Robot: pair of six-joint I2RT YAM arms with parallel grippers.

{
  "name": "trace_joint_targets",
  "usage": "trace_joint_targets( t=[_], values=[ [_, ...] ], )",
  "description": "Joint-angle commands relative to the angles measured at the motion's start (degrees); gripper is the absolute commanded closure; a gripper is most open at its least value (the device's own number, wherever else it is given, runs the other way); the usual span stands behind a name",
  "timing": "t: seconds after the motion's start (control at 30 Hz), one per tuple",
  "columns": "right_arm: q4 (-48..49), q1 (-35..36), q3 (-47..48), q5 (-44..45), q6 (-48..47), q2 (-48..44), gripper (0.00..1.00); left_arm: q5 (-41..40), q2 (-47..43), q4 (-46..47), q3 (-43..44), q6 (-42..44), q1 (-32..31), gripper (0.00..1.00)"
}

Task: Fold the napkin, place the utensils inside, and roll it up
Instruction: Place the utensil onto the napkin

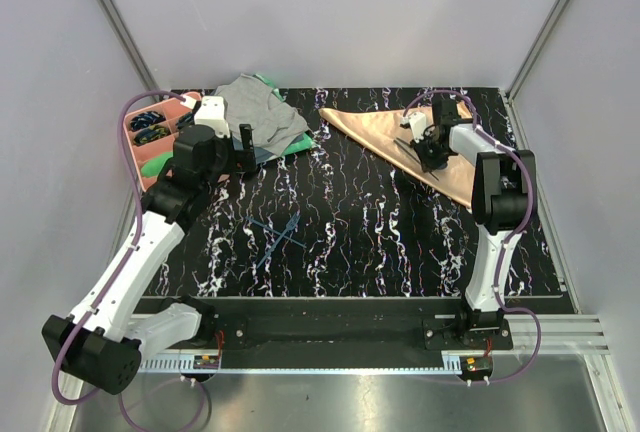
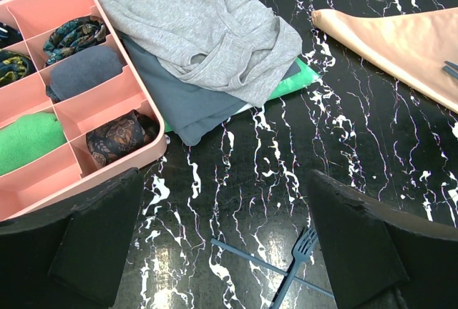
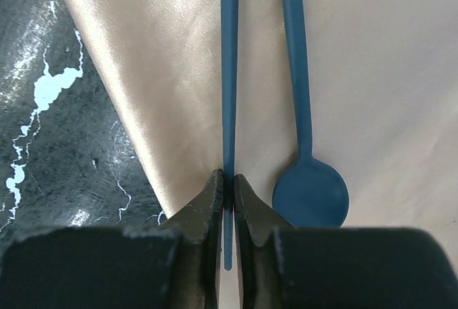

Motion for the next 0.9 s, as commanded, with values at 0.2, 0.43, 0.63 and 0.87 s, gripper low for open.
trace_joint_targets(
  t=[0.2, 0.43, 0.63, 0.87],
  values=[
    [-0.36, -0.45, 3.42, 3.5, -0.01, -0.71, 0.72, 1.1, -0.07, 2.33, -0.26, -0.04, 0.34, 0.01],
    [-0.45, -0.28, 4.47, 0.08, 2.63, -4.74, 0.68, 1.01, -0.07, 2.24, -0.17, -0.04, 0.34, 0.01],
    [0.25, 0.95, 3.51, -12.38, 18.77, -12.56, 0.66, 1.45, -0.51, 2.24, -0.08, -0.48, 0.34, 0.01],
    [18.59, 17.95, -15.71, -23.48, 41.63, -23.12, 0.59, 2.51, -0.68, 2.24, -0.08, -1.09, 0.25, 0.01]
  ],
)
